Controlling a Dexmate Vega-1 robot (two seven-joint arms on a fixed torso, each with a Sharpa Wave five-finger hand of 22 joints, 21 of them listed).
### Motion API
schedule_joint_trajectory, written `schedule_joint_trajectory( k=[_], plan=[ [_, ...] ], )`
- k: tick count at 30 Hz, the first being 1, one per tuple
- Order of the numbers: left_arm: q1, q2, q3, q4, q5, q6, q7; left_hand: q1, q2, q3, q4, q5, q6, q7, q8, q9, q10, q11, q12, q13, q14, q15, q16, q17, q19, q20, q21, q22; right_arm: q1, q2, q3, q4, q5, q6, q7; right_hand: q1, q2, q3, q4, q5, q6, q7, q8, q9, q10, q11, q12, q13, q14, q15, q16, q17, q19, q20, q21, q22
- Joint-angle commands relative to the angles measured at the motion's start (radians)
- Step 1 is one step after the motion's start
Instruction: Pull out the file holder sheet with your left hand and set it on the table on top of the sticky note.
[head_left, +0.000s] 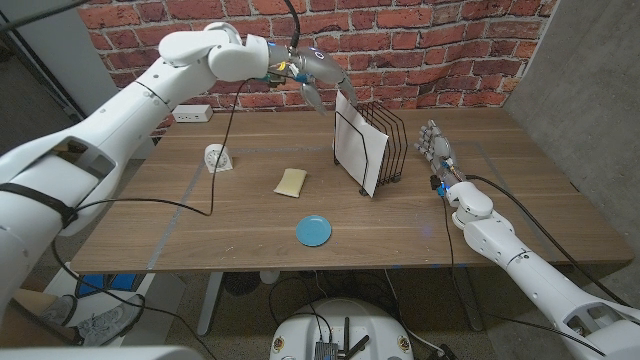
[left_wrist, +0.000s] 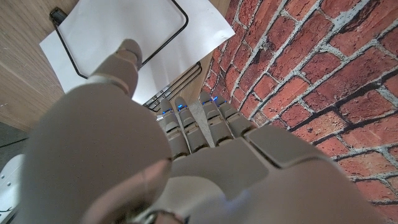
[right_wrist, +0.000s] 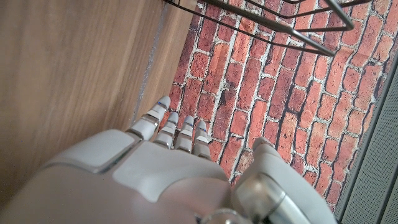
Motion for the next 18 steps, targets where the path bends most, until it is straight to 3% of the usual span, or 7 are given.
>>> schedule_joint_trajectory(
  k=[1,18],
  plan=[
    [0.007,-0.021,0.022,0.029,0.079,0.017,0.113,0.008,0.02,-0.011,0.0,0.004,0.027,-0.003,0.002,0.003,0.026,-0.002,0.008,0.002,0.022,-0.169,0.005,0.002,0.025,-0.166,0.006,0.002,0.006,0.006,0.0,0.02,0.008,0.01,0.016,-0.007,0.025,0.007,0.002,0.004,0.008,-0.002,0.005,0.003,0.009,-0.002,0.005,0.002,0.012,-0.001,0.009,0.0,0.007,0.003,0.007,0.002],
    [-0.021,-0.053,0.076,0.11,0.1,0.033,0.171,0.014,0.024,-0.03,0.001,0.003,0.028,-0.001,-0.01,0.003,0.029,0.0,0.0,0.002,0.034,-0.171,0.002,0.001,0.048,-0.169,0.008,0.003,0.022,0.013,-0.002,0.046,0.014,0.019,0.033,-0.009,0.025,0.008,0.0,0.004,0.01,-0.003,0.005,0.003,0.01,-0.001,0.004,0.002,0.017,0.002,0.012,-0.005,0.01,0.005,0.007,0.002]
  ],
)
